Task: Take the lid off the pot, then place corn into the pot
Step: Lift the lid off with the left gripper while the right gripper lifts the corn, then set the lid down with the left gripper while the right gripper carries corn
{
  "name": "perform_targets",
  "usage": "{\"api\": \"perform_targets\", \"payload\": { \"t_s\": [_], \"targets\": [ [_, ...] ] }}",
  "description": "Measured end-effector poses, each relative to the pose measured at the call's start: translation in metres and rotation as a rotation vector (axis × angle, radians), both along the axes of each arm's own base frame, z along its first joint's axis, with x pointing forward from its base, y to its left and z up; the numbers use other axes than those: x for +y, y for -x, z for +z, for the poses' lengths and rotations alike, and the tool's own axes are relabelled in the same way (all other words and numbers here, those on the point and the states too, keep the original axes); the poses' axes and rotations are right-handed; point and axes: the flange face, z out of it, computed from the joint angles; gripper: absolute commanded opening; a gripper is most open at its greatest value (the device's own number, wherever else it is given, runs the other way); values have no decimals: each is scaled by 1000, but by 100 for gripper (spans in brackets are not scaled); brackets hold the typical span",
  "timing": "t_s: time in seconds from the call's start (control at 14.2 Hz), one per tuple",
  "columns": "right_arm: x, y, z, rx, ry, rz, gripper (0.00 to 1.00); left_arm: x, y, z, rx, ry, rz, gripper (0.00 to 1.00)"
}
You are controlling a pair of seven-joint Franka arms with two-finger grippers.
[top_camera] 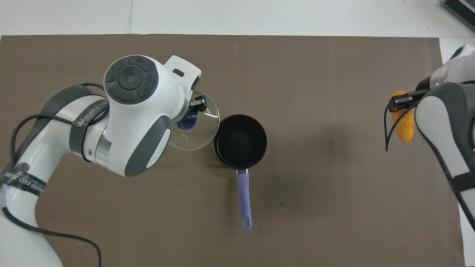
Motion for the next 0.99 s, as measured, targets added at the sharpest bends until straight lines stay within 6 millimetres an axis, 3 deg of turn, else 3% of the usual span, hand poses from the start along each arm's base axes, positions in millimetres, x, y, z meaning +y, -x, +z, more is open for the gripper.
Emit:
{"api": "perform_targets", "payload": {
  "t_s": [0.28, 0.78, 0.99],
  "targets": [
    [82, -2, 4, -7, -1, -45, 0, 61, 5, -13, -8, -12, -54, 0],
    [259, 10, -23, -3, 0, -188, 0, 182, -8, -35, 30, -52, -155, 0],
    [316, 5, -44, -27, -31, -220, 0, 230, -10, -54, 41, -63, -196, 0]
  ]
}}
